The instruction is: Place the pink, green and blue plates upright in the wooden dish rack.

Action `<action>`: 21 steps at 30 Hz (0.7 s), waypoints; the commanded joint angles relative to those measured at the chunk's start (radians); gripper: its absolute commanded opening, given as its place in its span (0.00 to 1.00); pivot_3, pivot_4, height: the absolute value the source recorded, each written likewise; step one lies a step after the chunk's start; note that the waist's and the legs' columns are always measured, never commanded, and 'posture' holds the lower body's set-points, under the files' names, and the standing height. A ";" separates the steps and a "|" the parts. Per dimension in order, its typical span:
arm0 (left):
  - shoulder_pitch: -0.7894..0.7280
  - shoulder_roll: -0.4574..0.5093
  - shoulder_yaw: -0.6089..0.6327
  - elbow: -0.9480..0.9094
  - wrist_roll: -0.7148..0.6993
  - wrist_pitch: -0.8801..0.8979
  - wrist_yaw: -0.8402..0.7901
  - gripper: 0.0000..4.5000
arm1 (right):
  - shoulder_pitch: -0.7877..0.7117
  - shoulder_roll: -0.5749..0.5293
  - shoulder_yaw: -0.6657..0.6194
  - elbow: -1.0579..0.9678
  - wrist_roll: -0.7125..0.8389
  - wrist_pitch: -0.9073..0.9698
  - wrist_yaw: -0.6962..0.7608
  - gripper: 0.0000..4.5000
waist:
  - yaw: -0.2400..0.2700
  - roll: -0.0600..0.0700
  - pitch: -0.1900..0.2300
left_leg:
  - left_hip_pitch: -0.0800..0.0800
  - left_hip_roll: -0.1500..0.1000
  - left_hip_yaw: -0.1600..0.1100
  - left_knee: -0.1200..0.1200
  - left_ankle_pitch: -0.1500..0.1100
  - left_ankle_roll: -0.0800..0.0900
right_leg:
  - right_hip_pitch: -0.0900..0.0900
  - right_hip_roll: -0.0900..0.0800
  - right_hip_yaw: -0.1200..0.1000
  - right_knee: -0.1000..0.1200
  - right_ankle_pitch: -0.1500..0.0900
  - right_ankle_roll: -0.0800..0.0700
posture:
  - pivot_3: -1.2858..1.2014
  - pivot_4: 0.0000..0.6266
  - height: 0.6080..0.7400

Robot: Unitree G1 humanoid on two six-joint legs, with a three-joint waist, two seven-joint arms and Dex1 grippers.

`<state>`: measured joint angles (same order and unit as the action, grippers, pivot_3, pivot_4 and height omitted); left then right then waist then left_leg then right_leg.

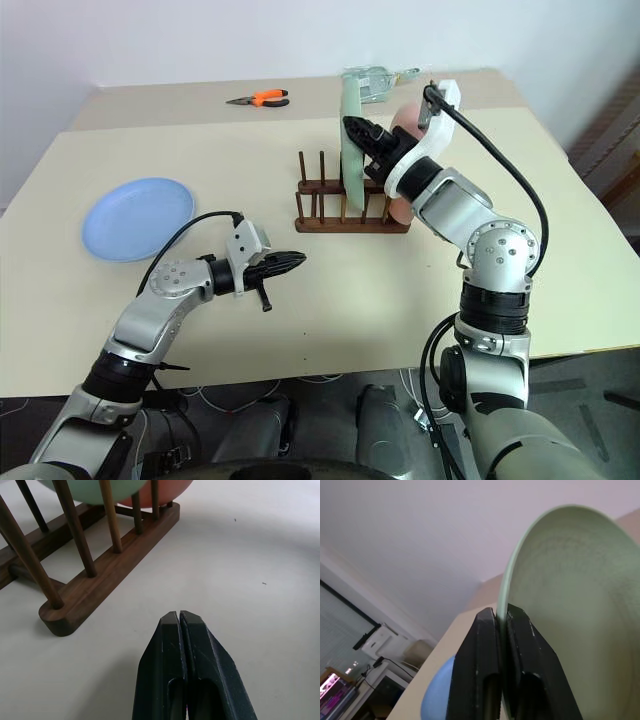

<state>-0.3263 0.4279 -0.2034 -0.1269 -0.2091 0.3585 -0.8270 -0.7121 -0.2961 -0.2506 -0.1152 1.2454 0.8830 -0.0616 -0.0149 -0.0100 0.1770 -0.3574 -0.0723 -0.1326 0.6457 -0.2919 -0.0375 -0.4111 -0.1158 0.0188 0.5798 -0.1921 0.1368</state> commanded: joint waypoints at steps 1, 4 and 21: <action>0.003 0.005 0.017 -0.056 -0.045 0.042 -0.013 0.12 | -0.052 -0.052 0.038 -0.037 -0.127 -0.063 0.091 0.41 | -0.001 0.000 0.000 | 0.000 0.000 0.000 0.000 0.000 0.000 | 0.000 0.000 0.000 0.000 0.000 0.000 | 0.52 0.24 1.00; 0.012 0.011 0.044 -0.079 -0.101 0.084 -0.031 0.40 | -0.067 -0.121 0.112 -0.082 -0.281 -0.131 0.199 0.73 | -0.001 0.000 0.000 | 0.000 0.000 0.001 0.000 0.000 0.000 | 0.000 0.000 0.000 0.000 0.000 0.000 | 0.52 0.24 1.00; -0.107 -0.025 0.665 0.138 -0.041 0.173 0.790 1.00 | -0.030 -0.336 0.431 -0.277 -0.775 -0.444 0.725 0.99 | 0.003 -0.005 -0.001 | 0.001 0.001 -0.002 0.000 0.000 -0.001 | 0.000 0.001 -0.001 -0.001 -0.002 0.005 | 0.52 0.24 1.00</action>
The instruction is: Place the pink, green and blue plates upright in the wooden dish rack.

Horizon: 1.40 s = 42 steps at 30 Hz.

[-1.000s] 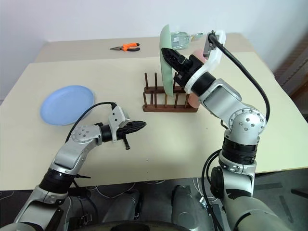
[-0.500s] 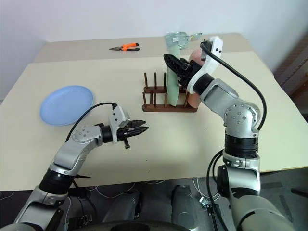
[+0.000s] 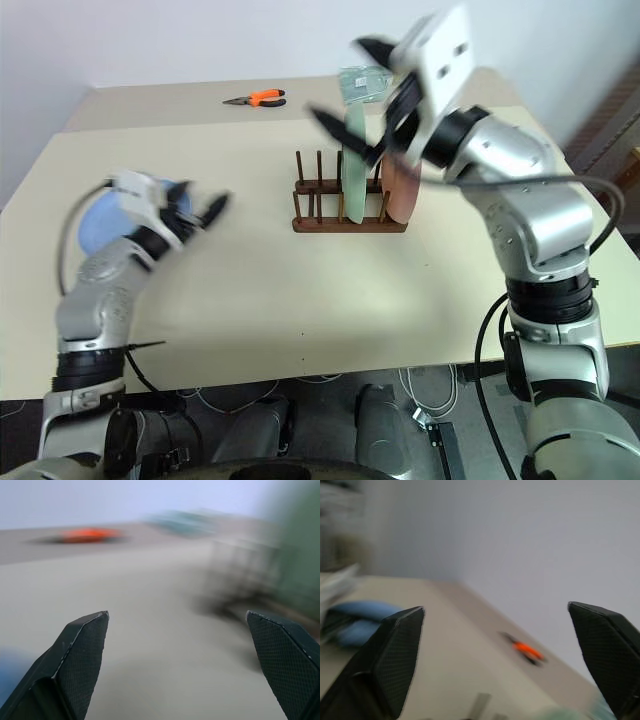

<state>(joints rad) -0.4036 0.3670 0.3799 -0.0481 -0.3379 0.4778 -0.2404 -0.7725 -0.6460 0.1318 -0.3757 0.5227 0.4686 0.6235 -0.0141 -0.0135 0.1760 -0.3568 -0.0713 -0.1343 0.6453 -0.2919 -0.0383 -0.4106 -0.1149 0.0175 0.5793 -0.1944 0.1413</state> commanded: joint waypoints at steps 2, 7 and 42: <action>-0.062 0.053 0.150 0.134 0.124 0.121 0.348 1.00 | 0.049 0.040 0.074 -0.010 -0.070 -0.041 0.060 0.99 | 0.004 -0.002 0.000 | 0.000 -0.001 0.000 0.001 0.000 -0.001 | 0.001 -0.001 0.000 0.000 0.000 0.000 | 0.52 0.24 1.00; -0.065 0.060 0.222 0.139 0.042 0.327 0.371 1.00 | 0.081 0.088 0.091 0.011 -0.109 -0.056 0.086 0.99 | 0.009 -0.006 0.001 | -0.001 -0.002 -0.002 0.001 0.001 -0.002 | 0.000 -0.001 -0.001 0.000 0.002 -0.003 | 0.52 0.24 1.00; -0.524 0.011 0.033 -0.205 -0.268 0.667 0.245 0.01 | -0.159 0.225 0.299 0.544 -0.767 -0.613 0.054 0.94 | -0.002 -0.013 0.004 | -0.001 -0.001 -0.001 -0.002 0.004 -0.007 | -0.002 0.000 -0.001 0.001 0.003 -0.004 | 0.52 0.24 1.00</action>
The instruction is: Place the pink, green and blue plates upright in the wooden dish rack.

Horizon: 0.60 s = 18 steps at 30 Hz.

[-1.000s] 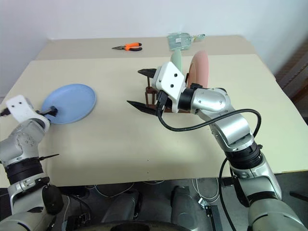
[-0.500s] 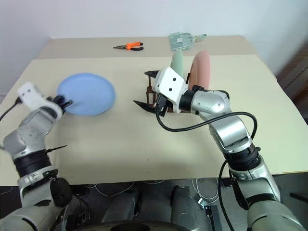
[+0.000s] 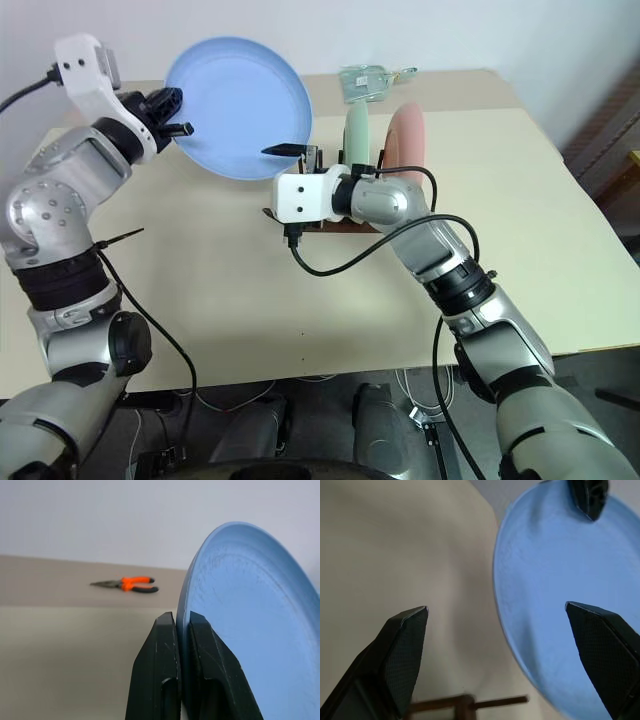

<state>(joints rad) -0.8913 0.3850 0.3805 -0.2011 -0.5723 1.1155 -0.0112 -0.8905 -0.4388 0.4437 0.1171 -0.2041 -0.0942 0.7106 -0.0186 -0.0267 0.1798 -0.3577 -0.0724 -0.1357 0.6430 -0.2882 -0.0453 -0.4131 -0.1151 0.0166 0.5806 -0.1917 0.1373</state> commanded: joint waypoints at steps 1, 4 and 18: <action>-0.039 -0.009 0.036 -0.057 -0.039 0.039 0.019 0.00 | -0.048 0.024 -0.015 0.071 -0.051 -0.060 -0.040 0.88 | 0.002 0.000 0.000 | 0.000 0.000 0.000 0.000 0.000 0.000 | 0.000 0.000 0.000 0.000 0.000 0.000 | 0.52 0.24 1.00; -0.040 -0.012 0.043 -0.075 -0.060 0.076 0.024 0.00 | -0.059 0.035 -0.030 0.102 -0.074 -0.080 -0.062 0.59 | 0.002 0.000 0.000 | 0.000 0.000 0.000 0.000 0.000 -0.001 | 0.000 0.000 0.000 0.000 0.000 0.000 | 0.52 0.24 1.00; -0.018 0.116 0.191 0.074 0.066 -0.381 0.015 0.89 | 0.007 0.172 -0.175 -0.114 0.119 0.116 -0.078 0.00 | -0.006 0.000 0.000 | 0.001 0.001 0.000 -0.003 0.004 -0.007 | -0.002 0.001 0.002 0.000 0.001 -0.001 | 0.52 0.24 1.00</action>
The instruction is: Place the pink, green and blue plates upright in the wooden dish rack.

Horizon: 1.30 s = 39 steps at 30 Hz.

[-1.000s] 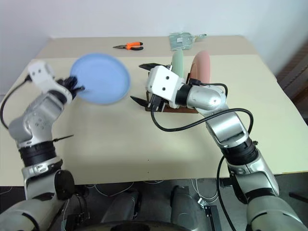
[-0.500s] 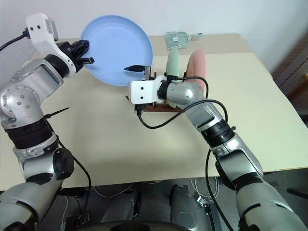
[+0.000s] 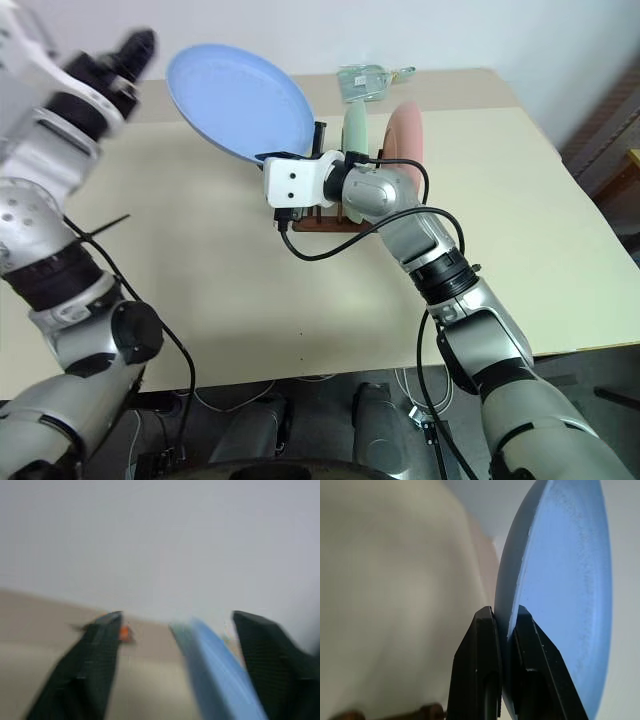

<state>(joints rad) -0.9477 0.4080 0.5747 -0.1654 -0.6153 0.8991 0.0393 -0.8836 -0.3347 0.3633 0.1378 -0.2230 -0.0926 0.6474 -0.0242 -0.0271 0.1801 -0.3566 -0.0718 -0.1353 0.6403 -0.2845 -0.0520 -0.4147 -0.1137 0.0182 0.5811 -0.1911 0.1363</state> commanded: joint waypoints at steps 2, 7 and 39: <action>0.122 0.157 -0.042 0.078 0.173 -0.271 -0.107 0.89 | 0.005 0.149 -0.169 -0.230 0.288 0.284 -0.031 0.00 | -0.003 0.000 0.000 | 0.001 0.000 0.000 -0.004 0.001 -0.001 | -0.001 0.000 0.001 0.000 0.000 -0.001 | 0.52 0.24 1.00; 0.377 0.176 -0.175 0.099 0.277 -0.478 -0.271 0.89 | 0.017 0.301 -0.324 -0.415 0.580 0.677 -0.150 0.00 | 0.017 -0.002 -0.003 | -0.001 0.001 -0.002 -0.009 0.002 -0.002 | -0.006 0.001 -0.001 0.001 0.002 -0.004 | 0.52 0.24 1.00; 0.738 0.070 -0.538 -0.041 0.366 -0.660 -0.603 0.90 | 0.020 0.420 -0.550 -0.417 0.882 1.132 -0.643 0.25 | 0.005 0.000 -0.003 | -0.002 0.002 0.000 -0.010 0.001 0.002 | -0.011 0.002 0.001 0.002 0.004 -0.007 | 0.52 0.24 1.00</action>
<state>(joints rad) -0.2064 0.4744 0.0372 -0.1616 -0.2489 0.2402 -0.5589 -0.8163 0.0983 -0.2103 -0.2596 0.6559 1.0695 -0.0182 -0.0194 -0.0274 0.1775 -0.3584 -0.0701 -0.1356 0.6300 -0.2839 -0.0504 -0.4254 -0.1119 0.0188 0.5833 -0.1867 0.1292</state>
